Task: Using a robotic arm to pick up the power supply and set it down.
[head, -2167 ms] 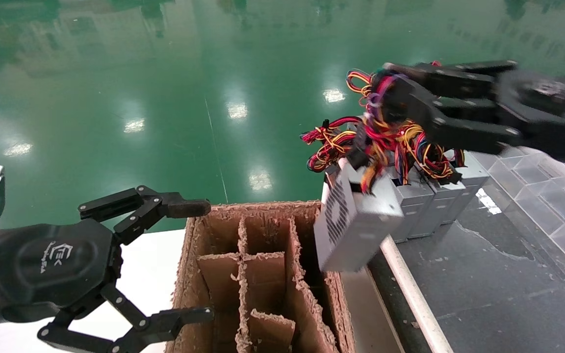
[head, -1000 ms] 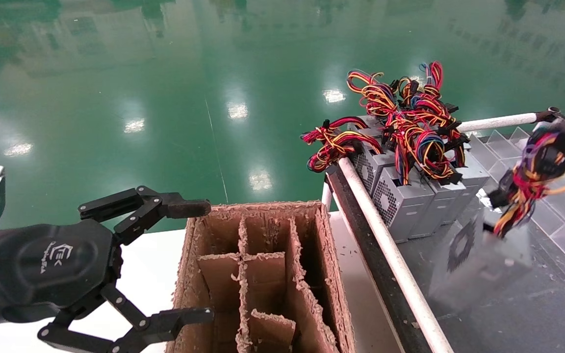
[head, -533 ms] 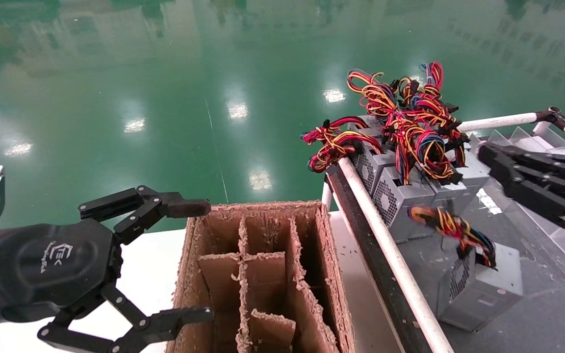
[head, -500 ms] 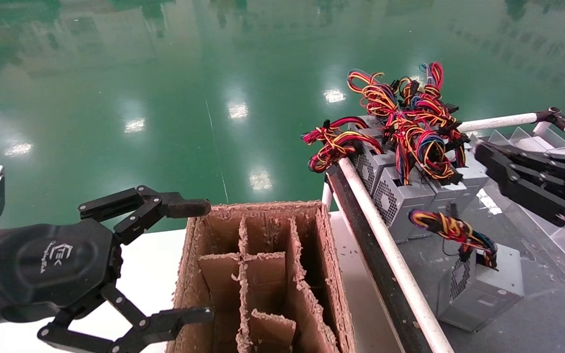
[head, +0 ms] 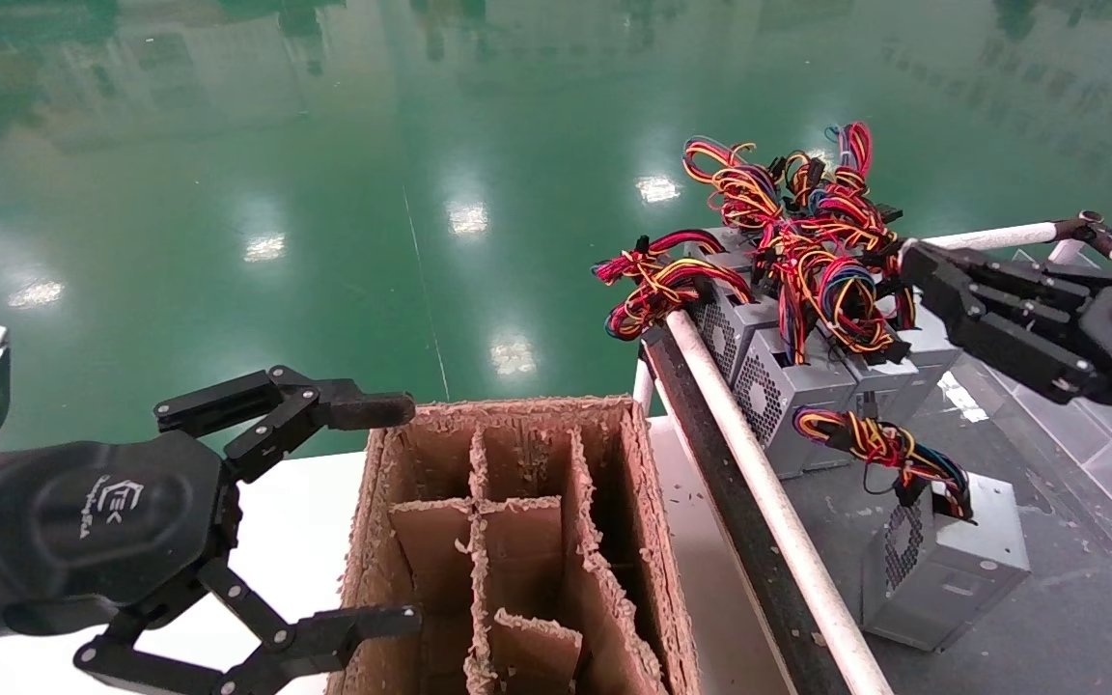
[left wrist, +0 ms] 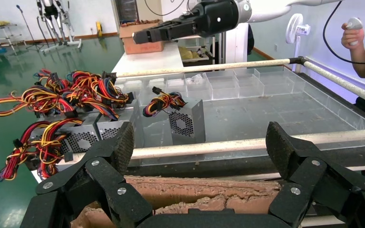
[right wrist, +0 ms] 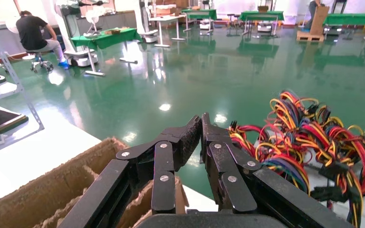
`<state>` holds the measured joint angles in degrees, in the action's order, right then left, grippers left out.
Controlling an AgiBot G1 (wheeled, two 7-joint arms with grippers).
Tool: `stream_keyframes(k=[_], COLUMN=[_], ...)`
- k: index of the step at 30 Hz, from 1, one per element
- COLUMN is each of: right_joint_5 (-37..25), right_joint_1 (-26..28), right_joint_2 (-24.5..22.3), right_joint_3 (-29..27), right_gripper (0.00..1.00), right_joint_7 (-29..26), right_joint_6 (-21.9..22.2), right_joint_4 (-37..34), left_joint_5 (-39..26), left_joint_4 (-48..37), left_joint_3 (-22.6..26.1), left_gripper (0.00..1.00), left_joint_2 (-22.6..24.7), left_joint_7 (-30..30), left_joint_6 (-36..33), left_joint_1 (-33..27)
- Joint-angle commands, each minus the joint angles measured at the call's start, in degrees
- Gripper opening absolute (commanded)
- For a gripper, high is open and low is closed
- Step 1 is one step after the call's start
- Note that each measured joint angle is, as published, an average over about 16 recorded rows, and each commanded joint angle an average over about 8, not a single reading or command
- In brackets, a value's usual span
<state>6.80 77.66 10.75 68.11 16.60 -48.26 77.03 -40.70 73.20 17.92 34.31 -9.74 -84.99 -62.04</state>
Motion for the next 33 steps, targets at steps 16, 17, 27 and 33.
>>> stream_keyframes(k=[16,17,27,33], right_joint_5=[-0.7,-0.9,-5.7,-10.4], right_joint_1=[3.1,3.3,2.4,0.3], right_joint_2=[2.6,2.7,4.8,7.0], right_joint_3=[-2.0,-2.2,-6.7,-11.6], right_gripper=[1.00,1.00,1.00,1.00], right_joint_7=[1.0,1.1,-0.8,-3.7], right_joint_6=[1.3,1.4,-1.7,-5.6], right_joint_4=[-0.3,-0.3,-0.2,-0.6], left_joint_5=[0.0,0.0,0.0,0.0], left_joint_4=[0.0,0.0,0.0,0.0], left_joint_3=[0.0,0.0,0.0,0.1], left_gripper=[1.00,1.00,1.00,1.00], left_joint_2=[0.0,0.0,0.0,0.0], left_joint_7=[0.0,0.0,0.0,0.0], left_joint_6=[0.0,0.0,0.0,0.0], left_joint_1=[0.0,0.0,0.0,0.0])
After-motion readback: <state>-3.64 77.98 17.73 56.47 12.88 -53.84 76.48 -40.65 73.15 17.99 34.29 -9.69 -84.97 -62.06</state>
